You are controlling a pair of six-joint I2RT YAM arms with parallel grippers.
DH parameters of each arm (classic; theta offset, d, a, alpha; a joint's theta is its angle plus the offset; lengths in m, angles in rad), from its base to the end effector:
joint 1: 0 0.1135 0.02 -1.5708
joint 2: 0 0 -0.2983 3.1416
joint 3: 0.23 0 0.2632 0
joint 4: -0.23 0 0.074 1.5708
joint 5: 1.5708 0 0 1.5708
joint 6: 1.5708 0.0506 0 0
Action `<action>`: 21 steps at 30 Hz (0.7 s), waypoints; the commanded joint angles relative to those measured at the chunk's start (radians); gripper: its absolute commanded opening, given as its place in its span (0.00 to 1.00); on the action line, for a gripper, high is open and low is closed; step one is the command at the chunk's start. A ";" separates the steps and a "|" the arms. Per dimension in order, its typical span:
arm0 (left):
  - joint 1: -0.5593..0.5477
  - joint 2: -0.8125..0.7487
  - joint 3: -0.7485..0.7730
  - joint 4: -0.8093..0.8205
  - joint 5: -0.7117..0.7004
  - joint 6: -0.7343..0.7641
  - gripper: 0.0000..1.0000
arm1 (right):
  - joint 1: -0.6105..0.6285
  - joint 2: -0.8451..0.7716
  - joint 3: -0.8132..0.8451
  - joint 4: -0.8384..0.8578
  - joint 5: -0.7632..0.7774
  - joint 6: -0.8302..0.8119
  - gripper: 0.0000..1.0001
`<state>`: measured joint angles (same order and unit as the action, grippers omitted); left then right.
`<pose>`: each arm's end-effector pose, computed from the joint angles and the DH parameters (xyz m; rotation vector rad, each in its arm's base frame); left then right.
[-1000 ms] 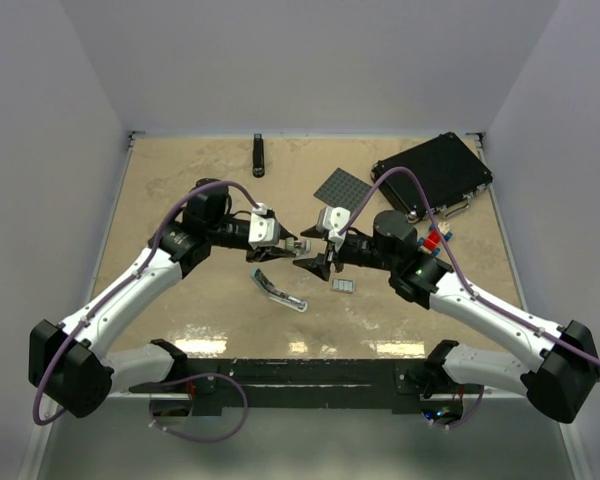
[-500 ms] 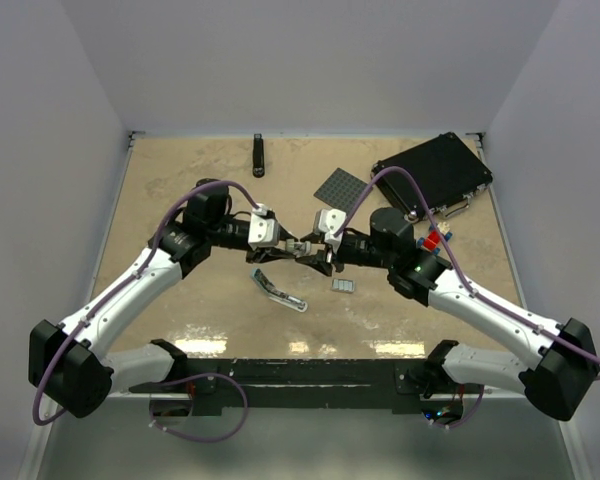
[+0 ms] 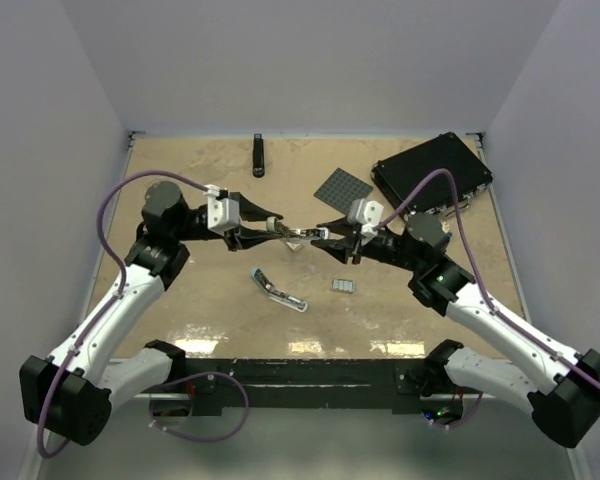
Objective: Load the staples into the stapler
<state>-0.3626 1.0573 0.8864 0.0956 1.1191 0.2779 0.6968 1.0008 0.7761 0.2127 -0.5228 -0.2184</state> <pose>0.2008 -0.1249 0.3816 1.2690 1.1227 -0.9743 0.1679 0.1734 0.3646 -1.0745 1.2350 0.7818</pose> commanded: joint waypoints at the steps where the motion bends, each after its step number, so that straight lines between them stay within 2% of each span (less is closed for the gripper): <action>1: 0.099 -0.042 -0.058 0.460 -0.217 -0.412 0.00 | -0.091 -0.138 -0.073 0.219 -0.006 0.134 0.00; 3: 0.108 -0.049 -0.085 0.533 -0.342 -0.511 0.00 | -0.140 -0.169 -0.126 0.313 -0.025 0.241 0.00; 4: 0.109 -0.052 -0.102 0.631 -0.382 -0.620 0.00 | -0.161 -0.182 -0.162 0.411 -0.029 0.273 0.00; 6: 0.111 -0.066 -0.167 0.743 -0.519 -0.750 0.00 | -0.177 -0.211 -0.198 0.546 -0.034 0.362 0.00; 7: 0.110 -0.071 -0.196 0.880 -0.557 -0.866 0.00 | -0.181 -0.218 -0.227 0.585 -0.039 0.413 0.00; 8: 0.111 -0.079 -0.251 0.942 -0.635 -0.920 0.00 | -0.184 -0.225 -0.238 0.615 -0.037 0.434 0.00; 10: 0.110 -0.079 -0.283 1.042 -0.689 -1.038 0.00 | -0.186 -0.228 -0.268 0.692 -0.034 0.496 0.00; 15: 0.103 -0.105 -0.316 1.024 -0.838 -1.198 0.00 | -0.192 -0.241 -0.353 0.905 0.013 0.617 0.00; 19: 0.102 -0.140 -0.348 0.987 -0.959 -1.273 0.00 | -0.197 -0.232 -0.414 0.968 0.029 0.663 0.00; 21: 0.094 -0.138 -0.346 0.975 -0.969 -1.290 0.00 | -0.197 -0.217 -0.417 0.979 0.014 0.668 0.00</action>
<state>-0.2878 0.9417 0.5430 0.9890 0.4206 -0.9115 0.5030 0.7975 0.3717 0.9997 -0.5156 0.3664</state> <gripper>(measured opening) 0.343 0.354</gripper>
